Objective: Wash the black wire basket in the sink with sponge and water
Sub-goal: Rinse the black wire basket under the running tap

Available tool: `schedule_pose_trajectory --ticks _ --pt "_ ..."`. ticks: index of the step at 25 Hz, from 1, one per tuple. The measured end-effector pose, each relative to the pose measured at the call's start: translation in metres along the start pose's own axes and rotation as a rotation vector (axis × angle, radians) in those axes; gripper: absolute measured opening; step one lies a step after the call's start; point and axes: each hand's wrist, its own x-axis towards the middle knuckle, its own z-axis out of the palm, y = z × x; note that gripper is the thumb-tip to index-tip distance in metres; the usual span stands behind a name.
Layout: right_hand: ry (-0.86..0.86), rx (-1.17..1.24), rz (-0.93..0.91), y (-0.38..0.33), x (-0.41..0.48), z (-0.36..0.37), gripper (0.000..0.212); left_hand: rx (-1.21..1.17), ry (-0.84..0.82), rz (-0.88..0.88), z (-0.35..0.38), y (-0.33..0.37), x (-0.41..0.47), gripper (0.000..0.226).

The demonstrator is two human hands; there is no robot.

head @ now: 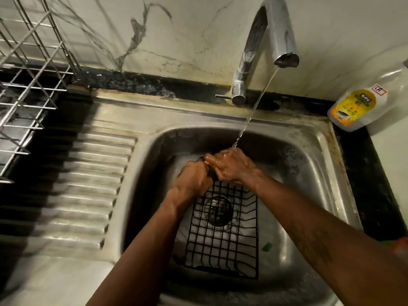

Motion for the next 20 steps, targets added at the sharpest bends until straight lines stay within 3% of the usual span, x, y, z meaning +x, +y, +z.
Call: schedule_pose_trajectory --ticks 3,6,8,12,14,20 --pt "-0.01 0.152 0.136 -0.005 -0.013 0.004 0.034 -0.102 0.06 -0.036 0.01 0.013 -0.006 0.025" --pt "-0.178 0.206 0.277 0.019 -0.029 -0.009 0.034 -0.168 0.051 -0.189 0.006 0.017 -0.006 0.012" --pt "-0.273 0.194 0.322 0.033 -0.042 -0.014 0.036 -0.224 -0.007 -0.25 0.005 0.018 -0.003 0.022" --pt "-0.301 0.202 0.202 0.001 -0.018 -0.009 0.031 -0.214 -0.044 -0.184 0.001 0.028 -0.002 0.011" --pt "-0.237 0.232 0.144 -0.014 0.002 -0.006 0.027 -0.184 -0.018 -0.203 -0.005 0.029 -0.002 0.021" --pt "-0.421 0.264 0.331 0.025 -0.023 -0.016 0.032 -0.215 -0.108 -0.402 -0.014 0.008 0.007 0.015"
